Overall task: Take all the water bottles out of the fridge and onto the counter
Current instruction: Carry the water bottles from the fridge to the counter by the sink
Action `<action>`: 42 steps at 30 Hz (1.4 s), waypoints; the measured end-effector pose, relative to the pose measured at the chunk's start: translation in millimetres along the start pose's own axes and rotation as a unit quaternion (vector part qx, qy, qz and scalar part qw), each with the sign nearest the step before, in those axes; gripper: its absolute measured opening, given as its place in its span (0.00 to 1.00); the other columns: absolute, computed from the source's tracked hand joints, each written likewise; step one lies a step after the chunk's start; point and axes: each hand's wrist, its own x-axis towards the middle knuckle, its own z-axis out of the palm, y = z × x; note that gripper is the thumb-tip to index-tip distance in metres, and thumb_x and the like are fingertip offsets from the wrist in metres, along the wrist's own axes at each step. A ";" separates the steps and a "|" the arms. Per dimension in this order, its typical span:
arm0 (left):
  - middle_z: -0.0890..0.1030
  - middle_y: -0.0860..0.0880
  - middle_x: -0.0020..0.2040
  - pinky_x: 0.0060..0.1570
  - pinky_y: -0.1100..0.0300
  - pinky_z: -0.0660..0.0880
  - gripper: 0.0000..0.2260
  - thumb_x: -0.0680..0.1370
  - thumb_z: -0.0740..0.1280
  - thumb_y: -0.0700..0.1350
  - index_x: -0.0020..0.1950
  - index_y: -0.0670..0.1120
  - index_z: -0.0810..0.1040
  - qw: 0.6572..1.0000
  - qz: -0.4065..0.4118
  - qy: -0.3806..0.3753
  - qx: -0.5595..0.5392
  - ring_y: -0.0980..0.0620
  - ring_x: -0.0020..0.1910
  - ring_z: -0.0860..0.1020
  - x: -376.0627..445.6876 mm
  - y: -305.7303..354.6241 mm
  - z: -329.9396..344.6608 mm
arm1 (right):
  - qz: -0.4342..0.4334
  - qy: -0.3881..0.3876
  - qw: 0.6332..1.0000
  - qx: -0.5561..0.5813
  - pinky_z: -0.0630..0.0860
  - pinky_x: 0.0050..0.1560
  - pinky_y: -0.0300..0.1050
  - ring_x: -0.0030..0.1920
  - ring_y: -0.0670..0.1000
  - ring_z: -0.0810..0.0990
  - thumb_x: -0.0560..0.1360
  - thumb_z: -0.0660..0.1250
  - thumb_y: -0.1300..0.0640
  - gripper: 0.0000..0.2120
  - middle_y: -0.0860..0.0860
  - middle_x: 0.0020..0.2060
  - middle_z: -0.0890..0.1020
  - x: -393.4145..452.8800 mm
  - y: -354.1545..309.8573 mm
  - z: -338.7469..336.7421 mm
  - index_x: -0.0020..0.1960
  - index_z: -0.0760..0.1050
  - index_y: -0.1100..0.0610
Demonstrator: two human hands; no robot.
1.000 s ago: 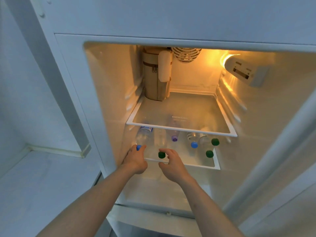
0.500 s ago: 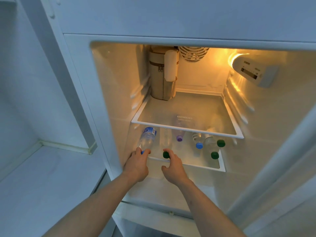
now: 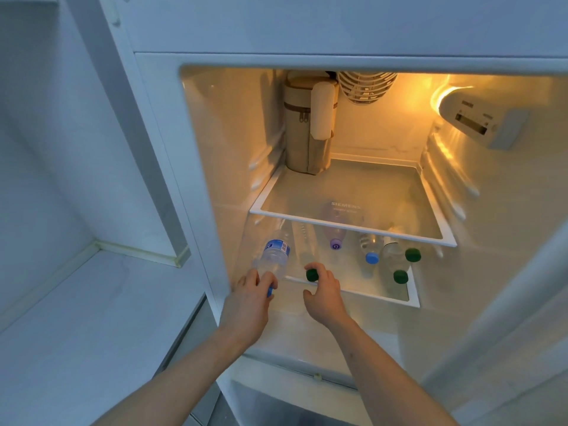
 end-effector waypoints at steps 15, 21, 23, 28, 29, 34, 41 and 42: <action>0.76 0.59 0.42 0.36 0.65 0.66 0.04 0.80 0.66 0.55 0.51 0.59 0.72 0.985 -0.090 0.063 -0.133 0.57 0.39 0.76 -85.1 -20.2 -93.6 | 0.006 0.056 0.998 0.000 0.78 0.60 0.55 0.53 0.56 0.76 0.80 0.72 0.57 0.12 0.52 0.54 0.74 -13.0 -18.2 4.6 0.55 0.69 0.47; 0.76 0.66 0.42 0.34 0.66 0.65 0.07 0.79 0.67 0.60 0.47 0.58 0.73 0.980 -0.137 0.002 -0.141 0.60 0.39 0.75 -148.1 -55.5 -91.1 | -0.022 0.079 0.996 0.030 0.72 0.49 0.46 0.49 0.56 0.78 0.82 0.67 0.56 0.05 0.52 0.54 0.75 -57.9 -45.0 -4.8 0.56 0.73 0.48; 0.78 0.62 0.40 0.34 0.65 0.68 0.07 0.79 0.68 0.60 0.47 0.59 0.73 0.976 -0.159 -0.012 -0.150 0.59 0.38 0.76 -169.4 -68.2 -90.8 | -0.035 0.091 0.994 0.046 0.78 0.49 0.51 0.49 0.55 0.79 0.82 0.66 0.55 0.06 0.50 0.54 0.76 -70.7 -57.6 -11.2 0.56 0.73 0.44; 0.79 0.58 0.38 0.33 0.65 0.70 0.06 0.78 0.69 0.59 0.48 0.60 0.73 0.964 -0.197 -0.027 -0.175 0.58 0.35 0.76 -213.3 -89.9 -94.7 | -0.083 0.098 0.991 0.043 0.84 0.48 0.62 0.50 0.53 0.79 0.80 0.65 0.52 0.08 0.45 0.51 0.75 -108.4 -94.4 -27.7 0.54 0.73 0.39; 0.79 0.59 0.38 0.33 0.65 0.69 0.06 0.78 0.69 0.58 0.48 0.59 0.74 0.963 -0.201 -0.028 -0.178 0.58 0.35 0.76 -220.8 -92.3 -97.3 | -0.091 0.090 0.991 0.036 0.84 0.47 0.62 0.49 0.53 0.81 0.79 0.64 0.50 0.07 0.45 0.51 0.75 -115.4 -100.9 -29.2 0.53 0.73 0.38; 0.78 0.64 0.39 0.33 0.67 0.66 0.04 0.78 0.69 0.54 0.48 0.59 0.74 0.955 -0.225 -0.031 -0.191 0.61 0.36 0.75 -256.5 -104.1 -110.9 | -0.068 -0.018 0.998 0.002 0.85 0.42 0.60 0.33 0.50 0.85 0.81 0.65 0.52 0.04 0.49 0.44 0.81 -159.7 -132.3 -21.0 0.49 0.75 0.43; 0.76 0.70 0.42 0.35 0.65 0.66 0.06 0.78 0.69 0.57 0.48 0.60 0.73 0.937 -0.290 -0.018 -0.192 0.64 0.39 0.74 -310.7 -120.7 -123.9 | -0.076 -0.231 0.969 -0.052 0.85 0.44 0.58 0.30 0.49 0.85 0.81 0.67 0.51 0.04 0.50 0.41 0.84 -214.2 -151.4 38.8 0.49 0.79 0.49; 0.76 0.70 0.42 0.35 0.65 0.66 0.06 0.77 0.69 0.57 0.48 0.60 0.73 0.933 -0.303 -0.017 -0.191 0.64 0.38 0.74 -317.8 -122.3 -125.2 | -0.089 -0.259 0.960 -0.059 0.85 0.44 0.58 0.32 0.48 0.85 0.81 0.68 0.51 0.03 0.49 0.41 0.84 -217.6 -153.5 48.0 0.49 0.79 0.48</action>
